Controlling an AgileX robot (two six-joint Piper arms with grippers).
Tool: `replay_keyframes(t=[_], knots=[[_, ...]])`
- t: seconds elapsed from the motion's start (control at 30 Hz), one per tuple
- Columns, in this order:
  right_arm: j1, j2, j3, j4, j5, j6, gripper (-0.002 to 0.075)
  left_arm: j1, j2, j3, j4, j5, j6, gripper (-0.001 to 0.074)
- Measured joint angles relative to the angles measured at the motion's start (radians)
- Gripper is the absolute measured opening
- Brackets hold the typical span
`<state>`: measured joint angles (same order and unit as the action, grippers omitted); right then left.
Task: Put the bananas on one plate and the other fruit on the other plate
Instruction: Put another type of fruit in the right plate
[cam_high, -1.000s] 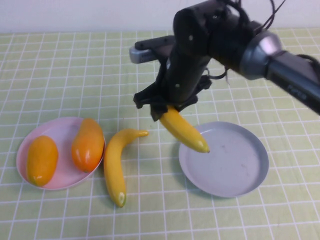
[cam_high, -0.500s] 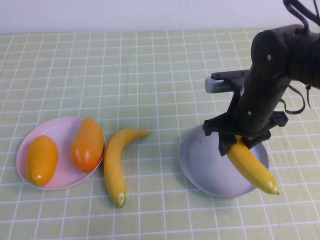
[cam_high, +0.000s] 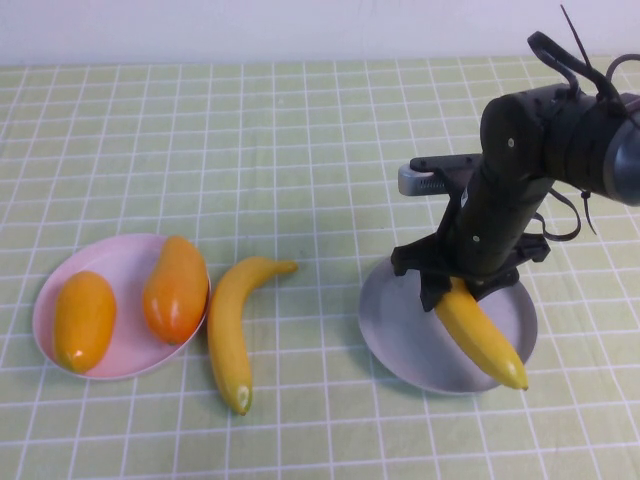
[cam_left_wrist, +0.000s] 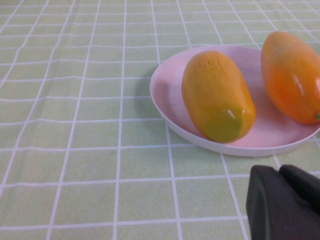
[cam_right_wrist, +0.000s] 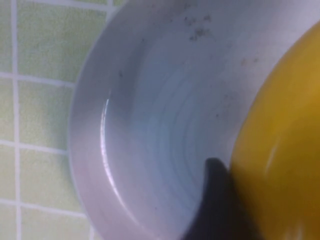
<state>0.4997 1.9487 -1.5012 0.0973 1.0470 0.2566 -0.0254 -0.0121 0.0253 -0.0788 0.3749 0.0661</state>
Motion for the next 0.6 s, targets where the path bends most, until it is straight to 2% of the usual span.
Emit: replay_keyframes(t=[0.13,0.23,0.43,0.6], knots=[[0.000,0.000,0.000,-0.006,0.002,0.002,0.0467,0.000,0.000,0.000,0.000,0.000,0.000,-0.0001],[0.000,0.000,0.000,-0.018,0.015,0.002,0.0510,0.000,0.000,0.000,0.000,0.000,0.000,-0.0001],[0.000,0.000,-0.110,-0.024,0.149,0.045,0.0526,0.000,0.000,0.000,0.000,0.000,0.000,-0.0001],[0.013,0.000,-0.253,0.065,0.168,0.052,0.0506,0.000,0.000,0.000,0.000,0.000,0.000,-0.0001]])
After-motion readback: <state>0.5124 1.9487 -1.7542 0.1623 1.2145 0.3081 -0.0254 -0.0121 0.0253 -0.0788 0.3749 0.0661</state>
